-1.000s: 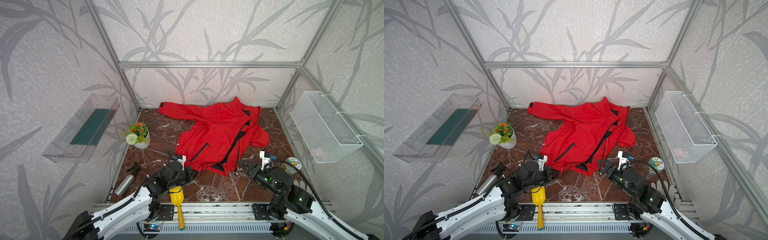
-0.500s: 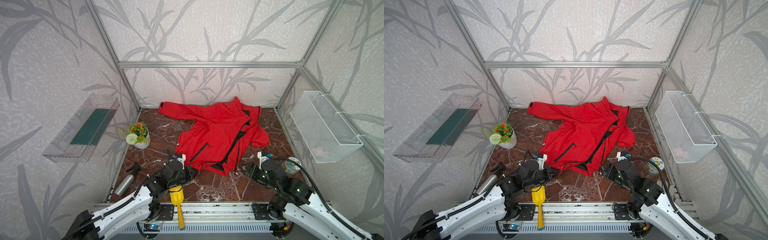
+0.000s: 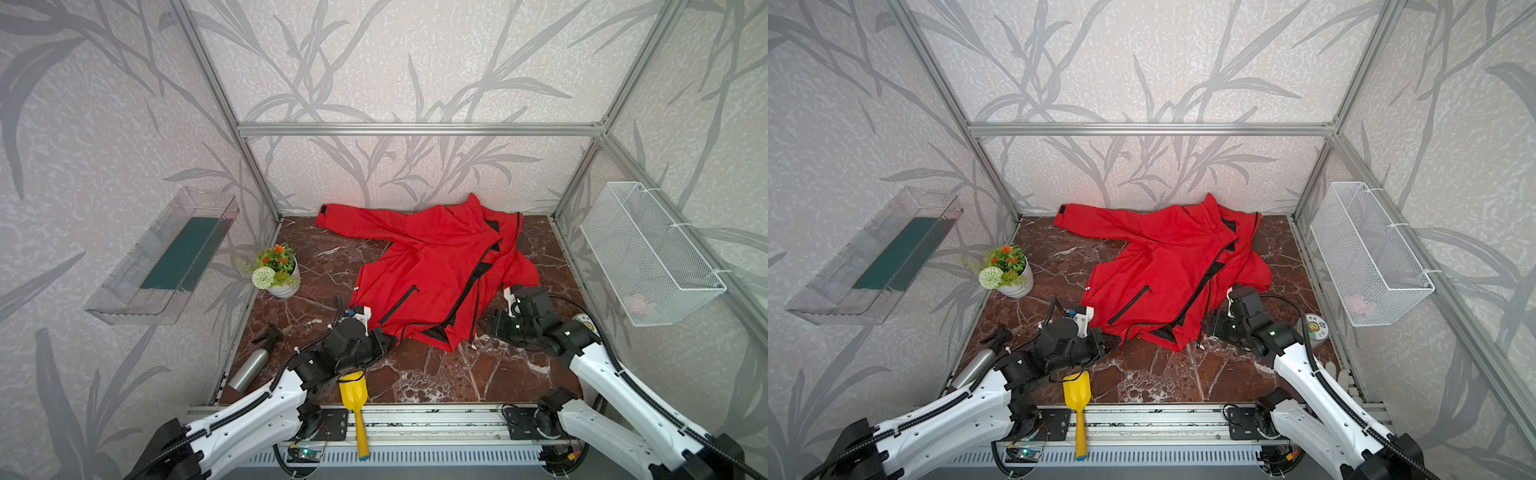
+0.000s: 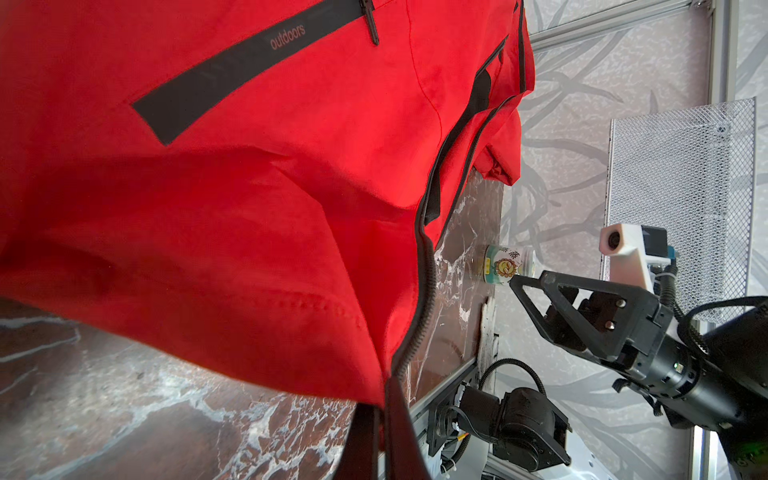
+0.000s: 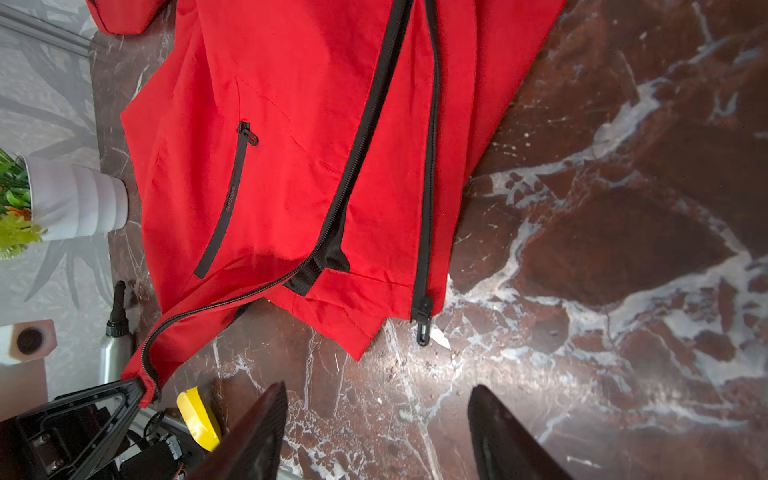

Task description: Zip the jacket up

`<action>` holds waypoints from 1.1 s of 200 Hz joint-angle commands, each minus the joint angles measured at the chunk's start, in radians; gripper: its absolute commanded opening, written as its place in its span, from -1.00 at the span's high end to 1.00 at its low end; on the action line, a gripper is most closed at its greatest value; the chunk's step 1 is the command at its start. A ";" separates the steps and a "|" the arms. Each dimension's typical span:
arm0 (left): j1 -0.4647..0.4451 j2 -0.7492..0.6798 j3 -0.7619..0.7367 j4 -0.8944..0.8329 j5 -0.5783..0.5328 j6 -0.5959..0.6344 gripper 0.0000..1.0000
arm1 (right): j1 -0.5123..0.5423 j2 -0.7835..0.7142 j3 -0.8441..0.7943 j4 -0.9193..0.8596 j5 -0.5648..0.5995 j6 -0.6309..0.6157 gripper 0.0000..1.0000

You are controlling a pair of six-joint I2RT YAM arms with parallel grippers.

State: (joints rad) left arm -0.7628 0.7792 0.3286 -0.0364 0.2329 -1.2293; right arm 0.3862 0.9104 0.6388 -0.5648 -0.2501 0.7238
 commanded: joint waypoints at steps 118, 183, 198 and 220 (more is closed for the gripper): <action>0.029 -0.024 0.041 -0.021 -0.016 0.010 1.00 | -0.229 0.458 0.063 0.251 -0.271 -0.375 -0.13; 0.042 -0.033 0.034 -0.023 -0.016 0.008 1.00 | -0.240 0.535 0.097 0.276 -0.245 -0.395 -0.22; 0.047 -0.034 0.032 -0.026 -0.007 0.011 1.00 | -0.243 0.552 0.091 0.297 -0.260 -0.392 -0.23; 0.054 -0.045 0.027 -0.035 -0.002 0.010 1.00 | -0.244 0.593 0.096 0.325 -0.307 -0.399 -0.23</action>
State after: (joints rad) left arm -0.7193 0.7551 0.3397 -0.0475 0.2356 -1.2289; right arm 0.1478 1.4624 0.7162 -0.2745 -0.5106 0.3431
